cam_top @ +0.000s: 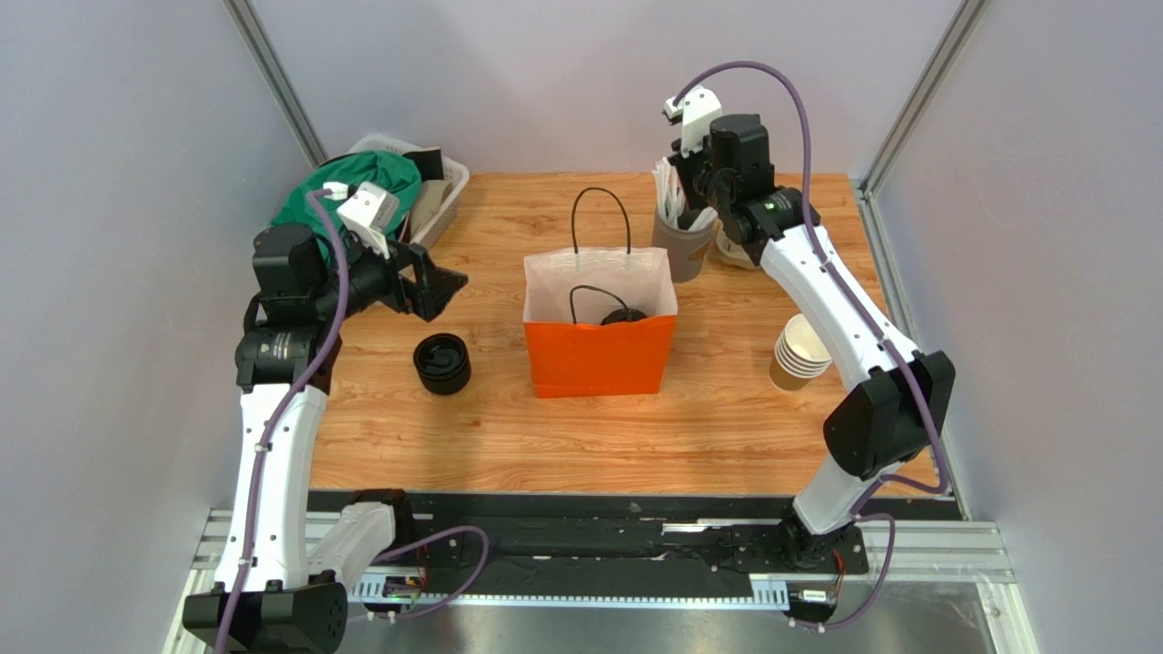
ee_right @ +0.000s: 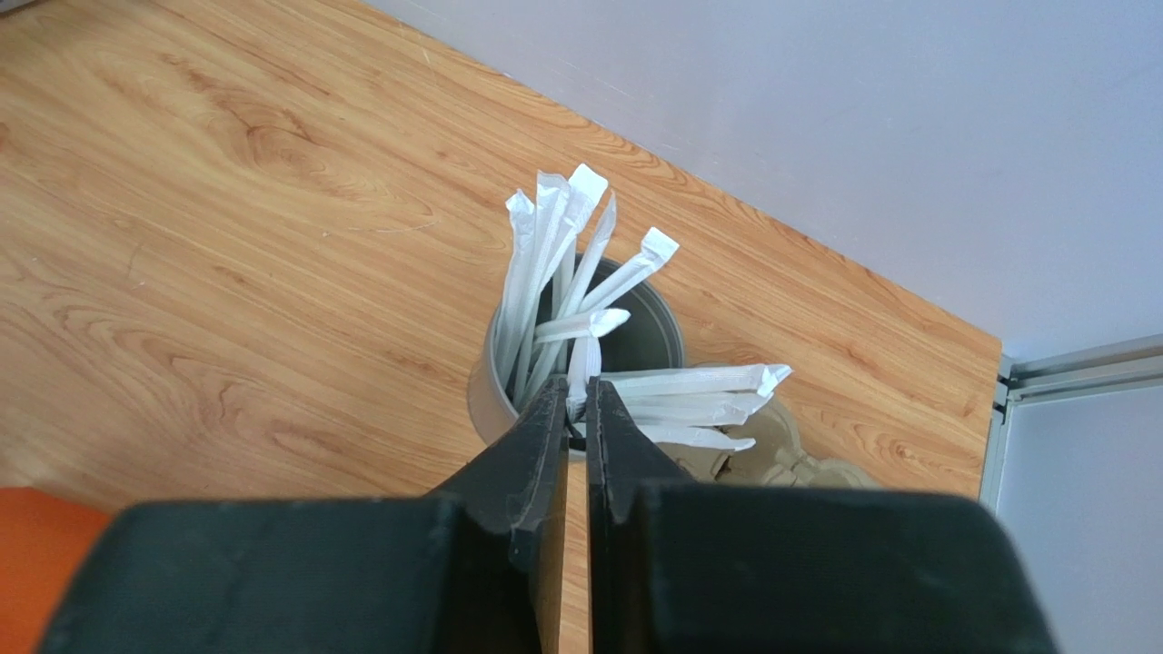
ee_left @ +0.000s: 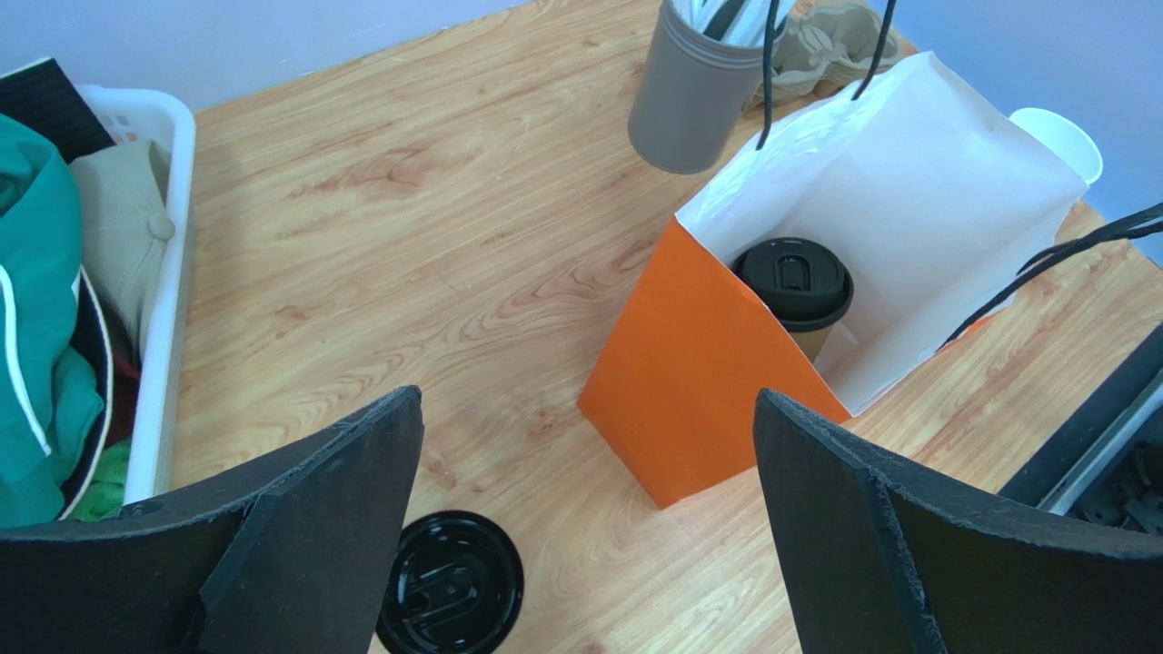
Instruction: Pack the takeout coffee
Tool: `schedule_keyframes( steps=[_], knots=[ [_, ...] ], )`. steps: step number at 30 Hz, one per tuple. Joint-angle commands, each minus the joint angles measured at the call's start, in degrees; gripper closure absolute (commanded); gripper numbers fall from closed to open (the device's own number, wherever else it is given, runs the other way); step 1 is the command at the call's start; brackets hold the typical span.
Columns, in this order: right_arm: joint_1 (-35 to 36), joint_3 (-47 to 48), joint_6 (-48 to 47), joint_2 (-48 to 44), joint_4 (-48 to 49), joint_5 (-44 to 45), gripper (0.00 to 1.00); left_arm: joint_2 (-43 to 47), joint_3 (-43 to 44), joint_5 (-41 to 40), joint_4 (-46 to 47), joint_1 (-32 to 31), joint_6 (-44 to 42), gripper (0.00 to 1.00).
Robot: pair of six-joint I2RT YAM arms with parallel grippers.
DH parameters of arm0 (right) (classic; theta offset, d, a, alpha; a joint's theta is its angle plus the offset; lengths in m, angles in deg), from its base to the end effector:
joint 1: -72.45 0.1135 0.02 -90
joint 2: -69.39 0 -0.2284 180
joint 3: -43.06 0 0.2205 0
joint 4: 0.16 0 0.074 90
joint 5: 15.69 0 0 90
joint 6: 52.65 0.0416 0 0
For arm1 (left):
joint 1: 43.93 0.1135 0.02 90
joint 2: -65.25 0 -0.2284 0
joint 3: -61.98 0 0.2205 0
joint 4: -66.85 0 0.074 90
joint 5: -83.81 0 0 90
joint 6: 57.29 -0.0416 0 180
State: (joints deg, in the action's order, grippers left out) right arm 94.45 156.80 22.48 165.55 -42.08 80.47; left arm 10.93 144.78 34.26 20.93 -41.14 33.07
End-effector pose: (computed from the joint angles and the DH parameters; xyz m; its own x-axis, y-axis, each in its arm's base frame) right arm 0.3353 0.1307 0.3596 -0.2970 -0.3952 -0.8693 -0.3704 0.8867 -0.2766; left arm 0.1825 -0.0181 0.3725 -0.3030 -0.0196 -0.9528 0.5793 0.7901 -0.2004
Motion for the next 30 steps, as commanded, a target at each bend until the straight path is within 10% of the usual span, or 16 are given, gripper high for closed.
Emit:
schedule_keyframes(
  steps=[1, 15, 30],
  knots=[
    [0.3, 3.8, 0.8, -3.6, -3.6, -1.6, 0.92, 1.2, -0.5, 1.0, 2.6, 0.6, 0.8, 0.01],
    [3.2, 17.6, 0.1, -10.3, -17.4, 3.0, 0.92, 1.1, 0.0, 1.1, 2.5, 0.6, 0.9, 0.01],
    [24.3, 20.8, -5.6, -19.8, -24.1, 6.0, 0.91, -3.6, 10.3, -4.3, -7.6, 0.6, -7.4, 0.01]
  ],
)
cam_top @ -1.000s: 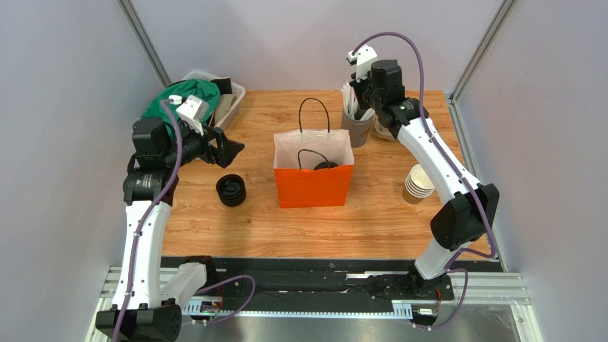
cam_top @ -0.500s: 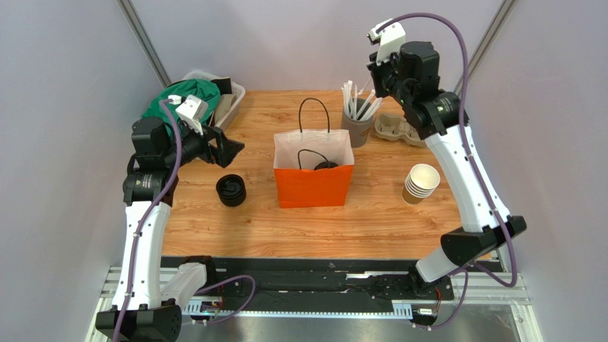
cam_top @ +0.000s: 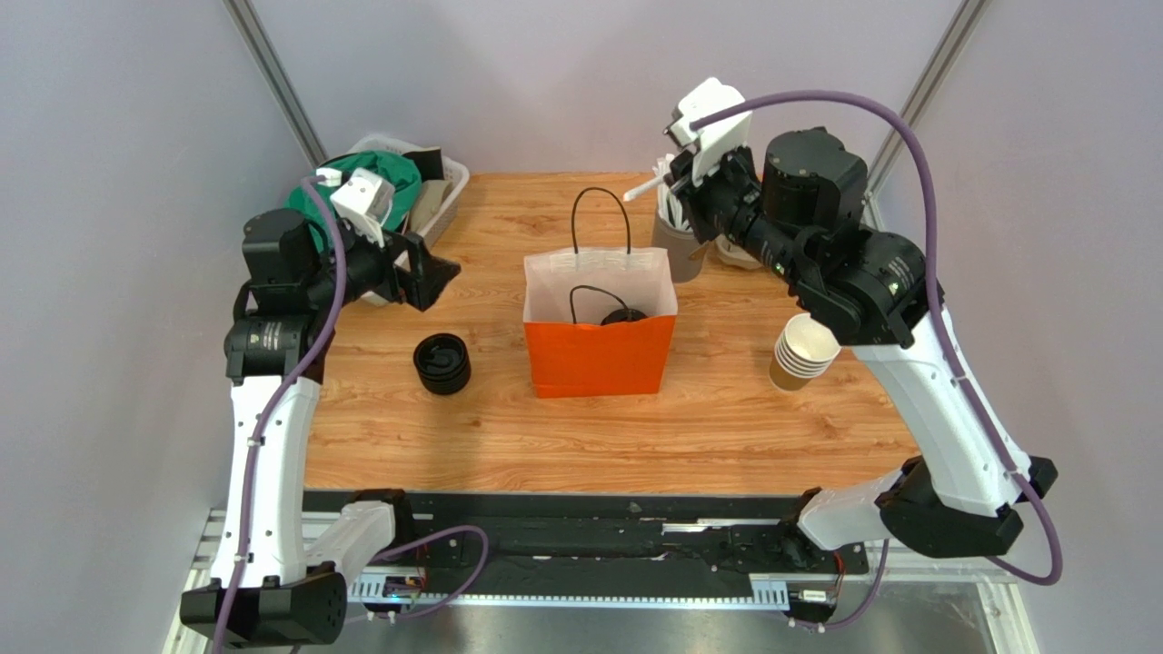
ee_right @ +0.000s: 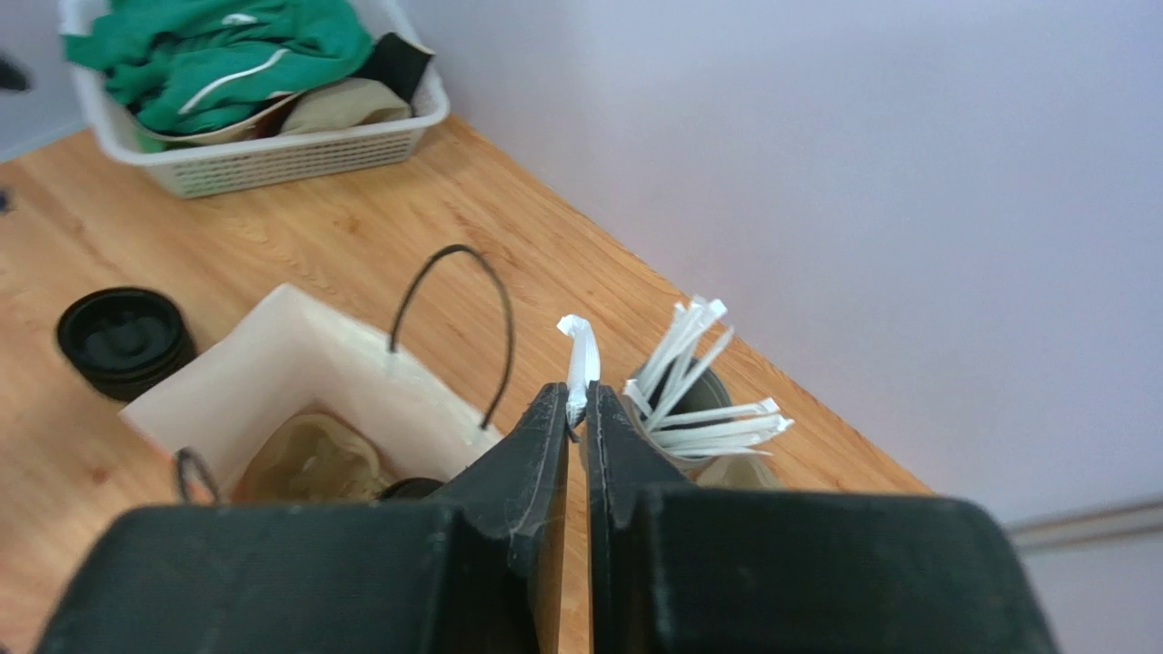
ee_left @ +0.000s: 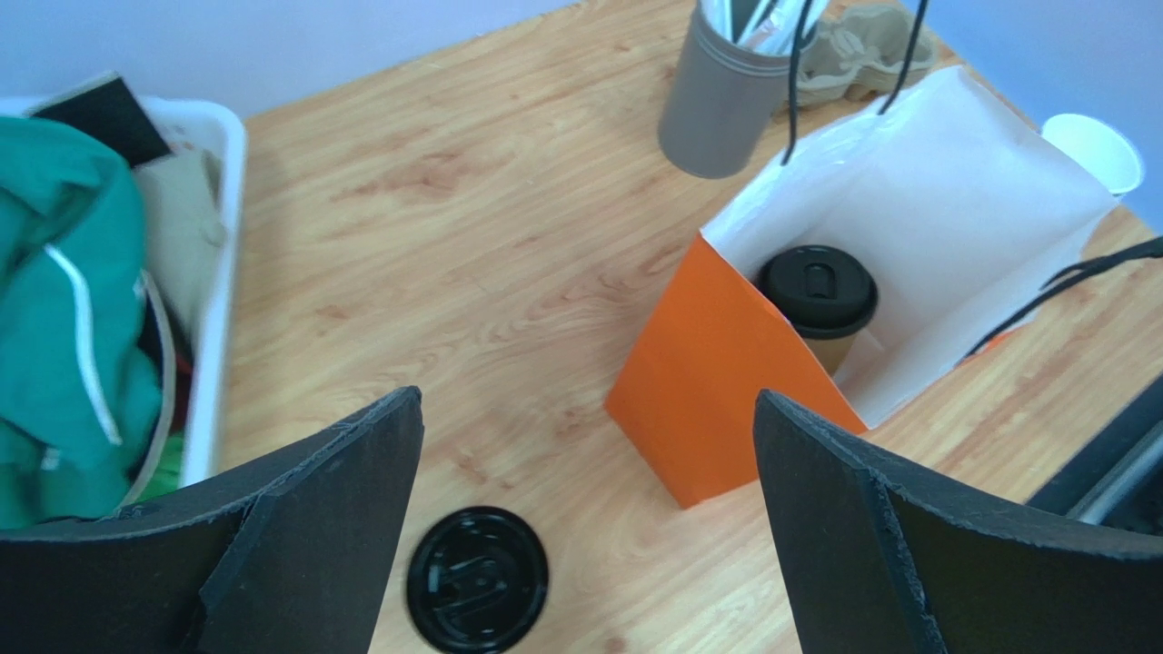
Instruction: Pack the takeout coffee
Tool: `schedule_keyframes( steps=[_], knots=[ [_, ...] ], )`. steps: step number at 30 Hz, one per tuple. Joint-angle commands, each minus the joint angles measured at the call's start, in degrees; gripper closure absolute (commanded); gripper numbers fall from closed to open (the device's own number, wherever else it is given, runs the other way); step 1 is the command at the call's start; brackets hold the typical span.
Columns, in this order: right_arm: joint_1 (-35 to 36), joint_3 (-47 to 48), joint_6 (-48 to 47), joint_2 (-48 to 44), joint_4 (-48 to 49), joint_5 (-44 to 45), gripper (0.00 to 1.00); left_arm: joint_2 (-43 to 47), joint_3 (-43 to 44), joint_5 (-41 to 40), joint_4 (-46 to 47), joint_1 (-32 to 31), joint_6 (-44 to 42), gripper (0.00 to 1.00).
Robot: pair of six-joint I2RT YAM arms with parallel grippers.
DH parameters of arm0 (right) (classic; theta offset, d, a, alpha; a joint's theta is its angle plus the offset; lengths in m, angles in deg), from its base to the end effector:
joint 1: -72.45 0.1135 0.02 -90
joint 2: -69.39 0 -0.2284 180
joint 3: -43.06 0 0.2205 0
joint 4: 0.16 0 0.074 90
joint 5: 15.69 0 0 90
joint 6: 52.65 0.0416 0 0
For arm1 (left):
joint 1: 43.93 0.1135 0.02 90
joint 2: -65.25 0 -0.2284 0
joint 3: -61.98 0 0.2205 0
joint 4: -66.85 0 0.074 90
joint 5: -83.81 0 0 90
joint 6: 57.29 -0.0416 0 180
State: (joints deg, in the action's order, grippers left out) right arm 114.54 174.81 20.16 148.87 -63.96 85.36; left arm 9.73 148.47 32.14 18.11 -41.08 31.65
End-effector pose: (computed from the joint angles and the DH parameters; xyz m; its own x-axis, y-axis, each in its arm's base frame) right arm 0.1729 0.1454 0.4895 0.0115 -0.3805 -0.9247 -0.5392 0.7765 -0.3262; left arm 0.1824 -0.0168 0.3827 -0.2946 -0.0001 -0.9556 0.5564 0.8130 -0.1716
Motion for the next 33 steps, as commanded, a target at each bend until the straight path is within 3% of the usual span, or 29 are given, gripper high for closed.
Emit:
schedule_keyframes(
  steps=[1, 8, 17, 27, 33],
  knots=[
    [6.2, 2.7, -4.1, -3.5, -2.8, 1.0, 0.91, -3.1, 7.6, -3.2, -6.3, 0.5, -7.1, 0.01],
    [9.9, 2.4, -4.7, -5.5, -5.2, -1.4, 0.91, -3.4, 5.4, -9.3, -8.3, 0.6, -9.1, 0.01],
    [10.2, -0.6, -10.4, -7.5, 2.7, 14.1, 0.92, 0.7, 1.1, -8.3, -3.7, 0.6, -6.0, 0.01],
    [10.2, 4.6, -2.2, -6.4, -8.6, -9.4, 0.92, 3.6, -3.5, -9.1, -1.9, 0.5, -5.6, 0.01],
    [11.5, 1.6, -0.7, -5.0, -9.1, -13.2, 0.91, 5.3, -5.2, -9.8, -1.2, 0.6, -5.4, 0.01]
  ],
)
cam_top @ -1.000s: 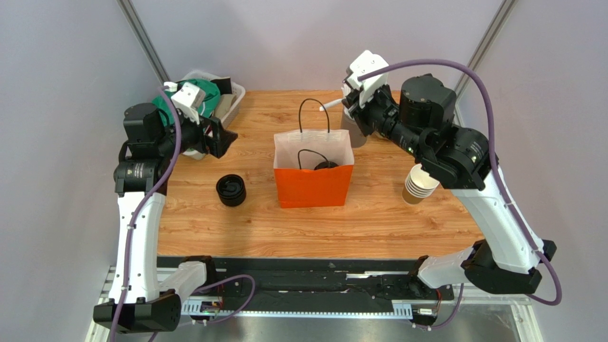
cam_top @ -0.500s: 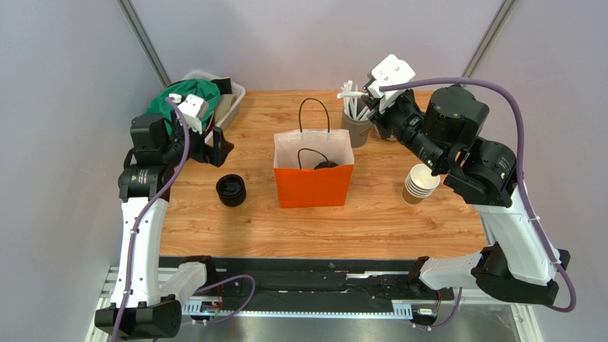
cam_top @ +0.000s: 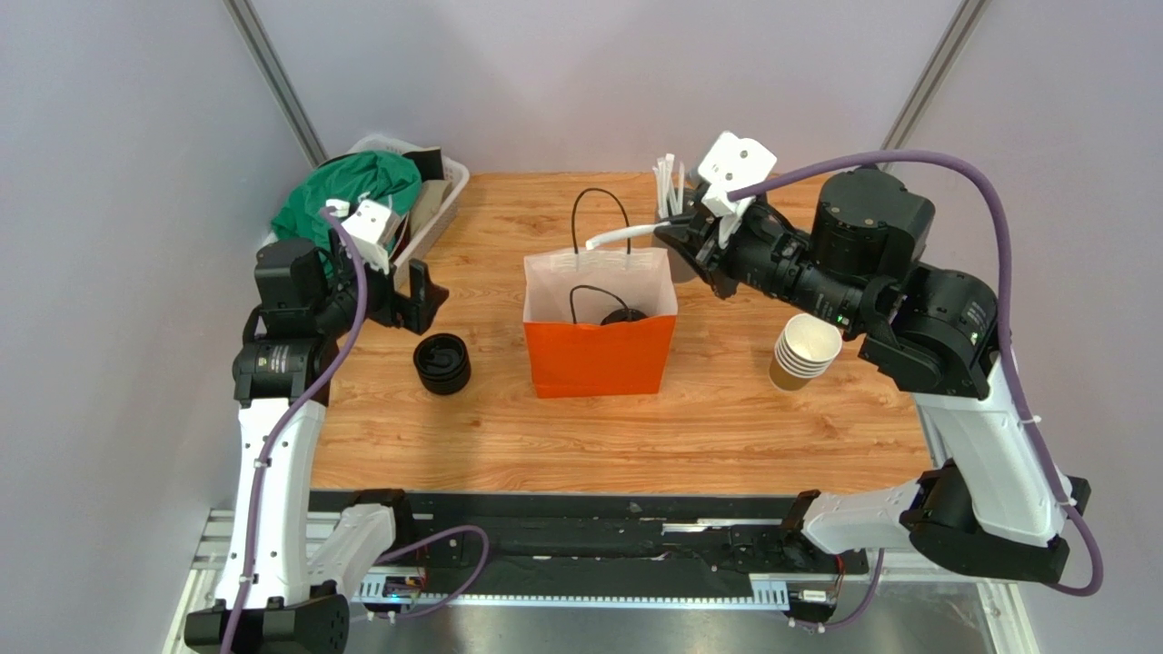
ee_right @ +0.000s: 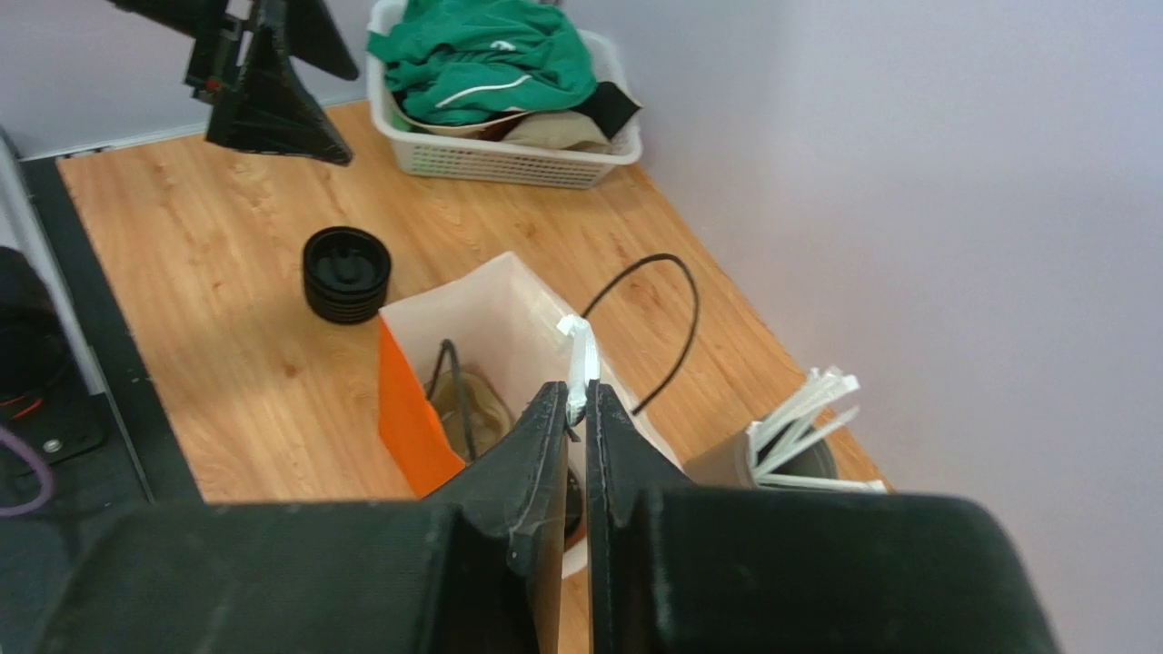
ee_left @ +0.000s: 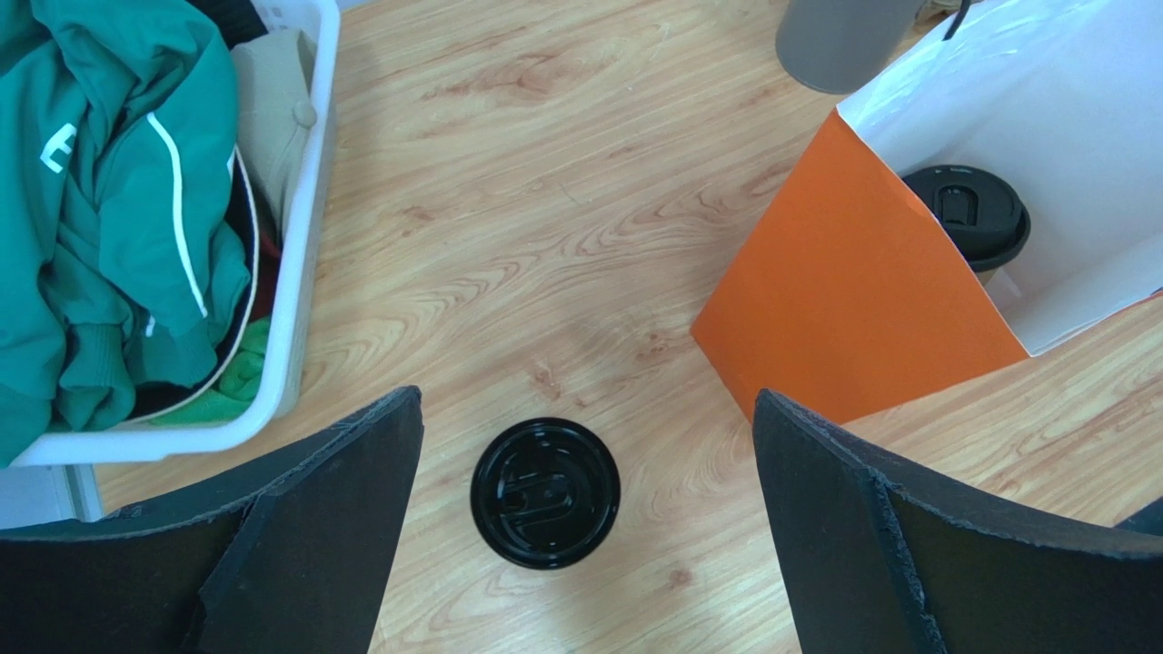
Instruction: Pack the takeout coffee
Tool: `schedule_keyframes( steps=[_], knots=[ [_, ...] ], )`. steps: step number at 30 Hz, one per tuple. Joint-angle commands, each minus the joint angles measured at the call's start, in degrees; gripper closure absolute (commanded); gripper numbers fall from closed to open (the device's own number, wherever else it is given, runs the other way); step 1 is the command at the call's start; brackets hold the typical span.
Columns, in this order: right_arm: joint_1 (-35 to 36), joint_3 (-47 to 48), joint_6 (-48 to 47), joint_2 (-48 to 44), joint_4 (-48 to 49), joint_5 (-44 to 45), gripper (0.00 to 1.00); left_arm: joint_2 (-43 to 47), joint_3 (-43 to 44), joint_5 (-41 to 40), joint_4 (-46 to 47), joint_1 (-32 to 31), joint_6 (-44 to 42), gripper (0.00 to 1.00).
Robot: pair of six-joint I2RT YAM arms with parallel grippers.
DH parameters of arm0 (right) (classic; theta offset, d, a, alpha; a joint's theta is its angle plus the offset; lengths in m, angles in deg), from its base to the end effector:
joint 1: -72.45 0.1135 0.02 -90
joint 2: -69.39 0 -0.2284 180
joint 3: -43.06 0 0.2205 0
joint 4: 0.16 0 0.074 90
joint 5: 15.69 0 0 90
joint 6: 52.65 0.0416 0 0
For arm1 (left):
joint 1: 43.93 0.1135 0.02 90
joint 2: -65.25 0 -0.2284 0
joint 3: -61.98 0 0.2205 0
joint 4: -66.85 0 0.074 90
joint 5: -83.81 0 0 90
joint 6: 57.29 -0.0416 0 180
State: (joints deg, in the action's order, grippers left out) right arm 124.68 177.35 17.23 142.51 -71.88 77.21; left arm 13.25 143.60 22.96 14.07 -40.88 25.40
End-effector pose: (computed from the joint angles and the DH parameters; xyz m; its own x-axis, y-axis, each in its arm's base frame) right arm 0.1080 0.1359 0.5041 0.1558 -0.3598 -0.9199 -0.7513 0.5615 -0.3469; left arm 0.1733 -0.0111 0.3591 -0.3386 0.0932 -0.9363 0.4475 0.8913 -0.0730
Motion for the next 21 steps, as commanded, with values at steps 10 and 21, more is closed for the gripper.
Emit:
schedule_keyframes(
  steps=[10, 21],
  knots=[
    [6.8, -6.7, -1.1, 9.7, 4.0, 5.9, 0.91, 2.9, -2.3, 0.2, 4.0, 1.2, 1.4, 0.01],
    [7.3, 1.6, -2.1, 21.7, 2.5, 10.4, 0.91, 4.2, -3.2, 1.7, 4.7, 1.9, 1.9, 0.01]
  ],
)
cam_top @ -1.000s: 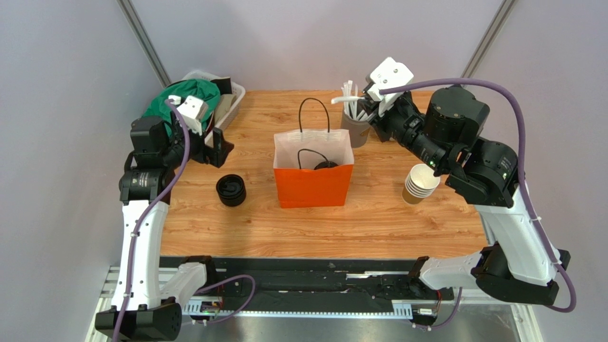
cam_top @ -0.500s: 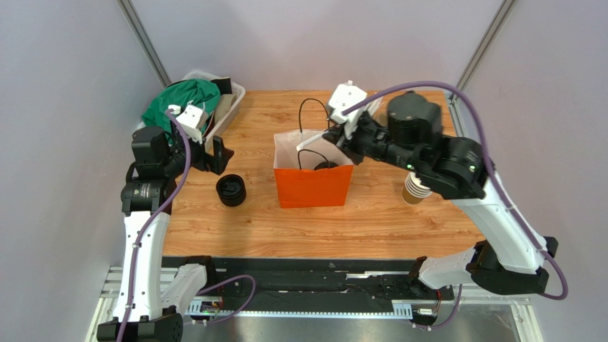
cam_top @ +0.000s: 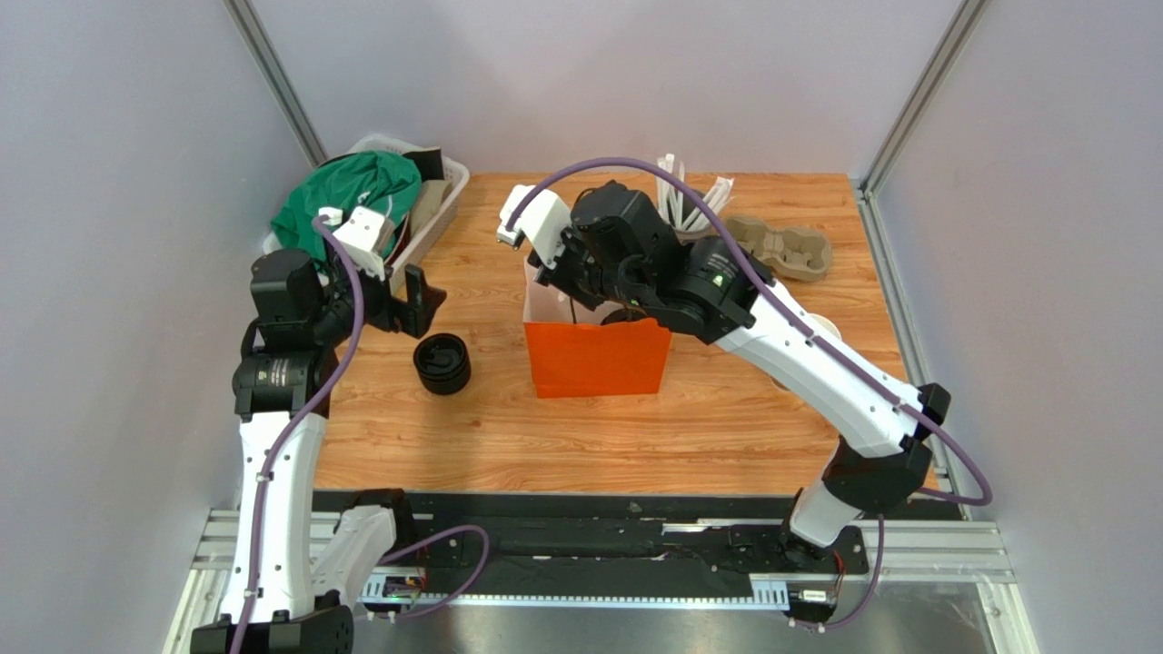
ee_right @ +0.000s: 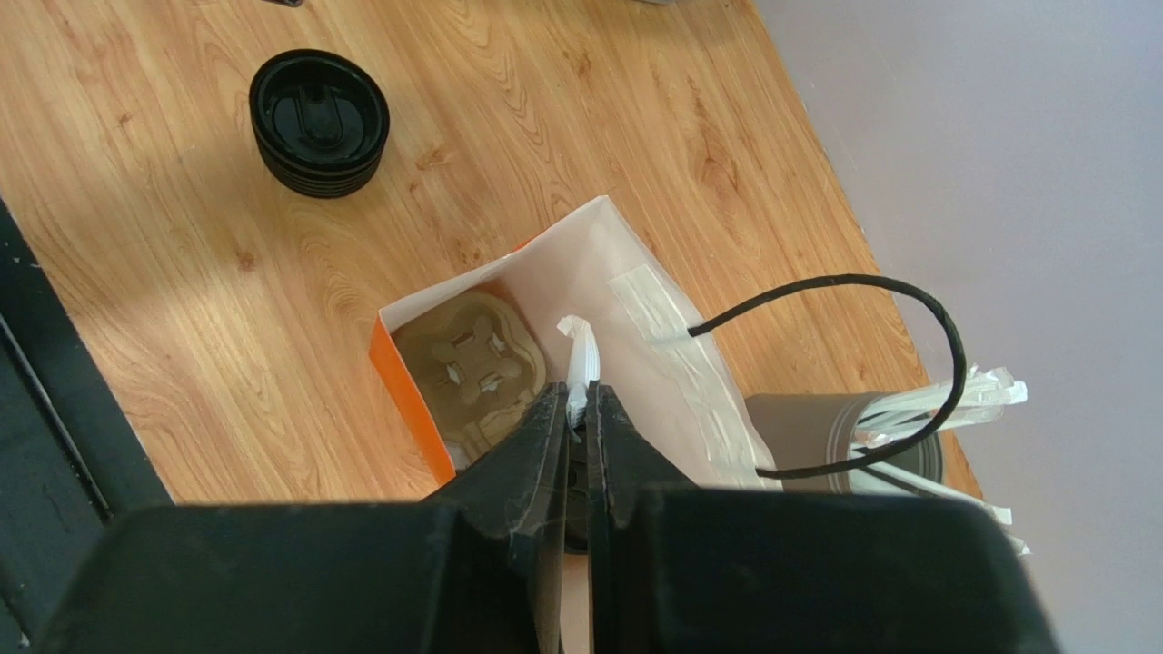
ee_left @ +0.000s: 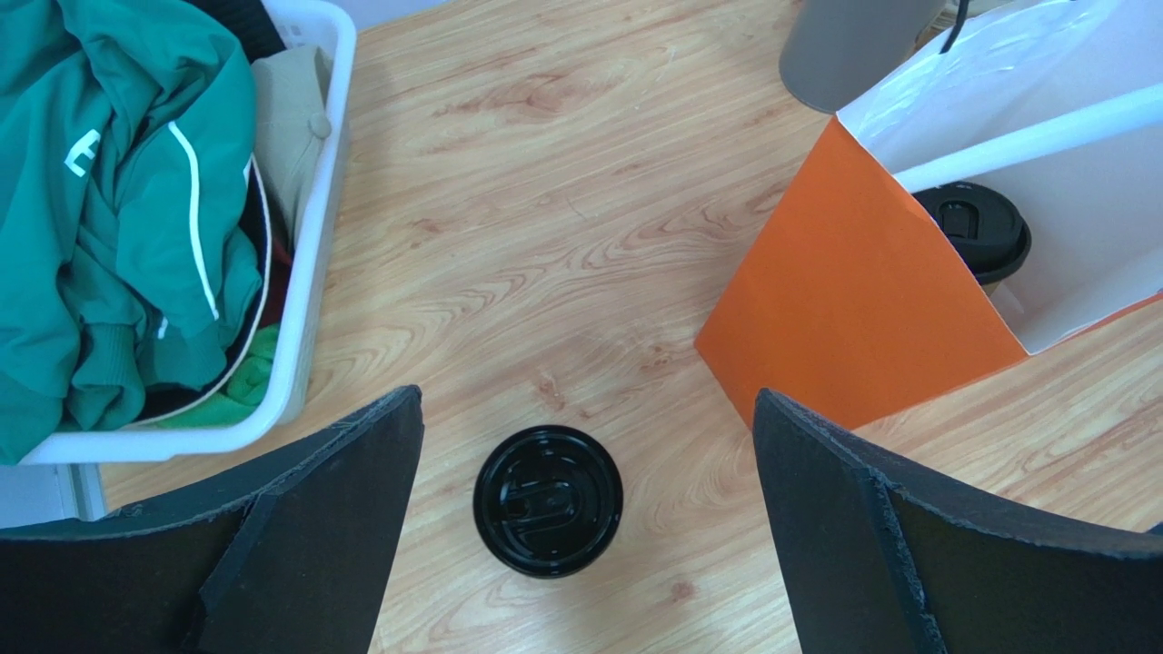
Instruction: Pack the takeout coffee
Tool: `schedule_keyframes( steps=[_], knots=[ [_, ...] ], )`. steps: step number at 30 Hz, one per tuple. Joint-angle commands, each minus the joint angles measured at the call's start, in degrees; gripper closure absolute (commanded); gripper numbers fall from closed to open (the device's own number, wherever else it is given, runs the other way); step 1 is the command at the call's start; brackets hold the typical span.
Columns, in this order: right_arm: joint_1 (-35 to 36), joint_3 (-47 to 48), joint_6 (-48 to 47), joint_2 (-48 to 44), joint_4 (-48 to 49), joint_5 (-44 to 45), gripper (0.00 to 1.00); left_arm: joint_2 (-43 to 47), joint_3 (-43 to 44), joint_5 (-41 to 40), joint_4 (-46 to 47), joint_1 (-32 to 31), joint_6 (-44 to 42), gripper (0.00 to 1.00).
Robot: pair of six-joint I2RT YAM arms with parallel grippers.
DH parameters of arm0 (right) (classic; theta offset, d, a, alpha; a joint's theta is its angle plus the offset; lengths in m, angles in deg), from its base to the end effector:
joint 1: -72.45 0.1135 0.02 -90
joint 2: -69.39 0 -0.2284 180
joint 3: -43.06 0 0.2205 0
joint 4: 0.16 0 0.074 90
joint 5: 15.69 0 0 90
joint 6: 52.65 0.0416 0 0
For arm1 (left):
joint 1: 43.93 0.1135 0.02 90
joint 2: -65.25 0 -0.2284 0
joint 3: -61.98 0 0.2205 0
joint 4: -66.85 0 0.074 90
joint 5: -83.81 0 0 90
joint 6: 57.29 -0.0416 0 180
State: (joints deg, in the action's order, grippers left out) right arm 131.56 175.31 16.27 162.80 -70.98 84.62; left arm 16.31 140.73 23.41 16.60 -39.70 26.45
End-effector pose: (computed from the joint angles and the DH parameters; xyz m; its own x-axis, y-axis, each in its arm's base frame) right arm 0.1619 0.2560 0.4189 0.0219 -0.6526 -0.7574 -0.8129 0.4294 -0.3935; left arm 0.1656 -0.0084 0.3569 -0.3029 0.0727 -0.9503 0.4331 0.8987 -0.0693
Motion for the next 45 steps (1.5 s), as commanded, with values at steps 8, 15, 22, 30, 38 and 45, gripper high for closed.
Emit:
schedule_keyframes(
  steps=[8, 15, 22, 30, 38, 45],
  knots=[
    [1.6, 5.5, -1.6, 6.3, -0.6, 8.1, 0.91, 1.4, -0.9, 1.9, 2.6, 1.2, 1.3, 0.01],
    [4.2, 3.6, -1.9, 8.2, -2.5, 11.8, 0.91, 1.4, -1.2, 2.2, 2.8, 1.2, 1.3, 0.01],
    [4.4, -1.1, -2.0, 7.1, -0.8, 12.6, 0.91, 1.2, -1.1, 2.5, 3.0, 1.3, 1.5, 0.01],
    [4.3, -3.7, -1.9, 6.5, 0.3, 11.8, 0.84, 1.1, -1.1, 2.2, 3.1, 1.4, 1.3, 0.01],
    [4.5, -1.6, -2.2, 6.6, 1.1, 11.1, 0.66, 1.1, -1.3, 2.2, 3.2, 1.4, 1.3, 0.01],
    [5.0, 1.2, -3.0, 5.0, 1.9, 10.4, 0.61, 1.1, -1.5, 2.3, 3.3, 1.3, 1.3, 0.01]
  ],
)
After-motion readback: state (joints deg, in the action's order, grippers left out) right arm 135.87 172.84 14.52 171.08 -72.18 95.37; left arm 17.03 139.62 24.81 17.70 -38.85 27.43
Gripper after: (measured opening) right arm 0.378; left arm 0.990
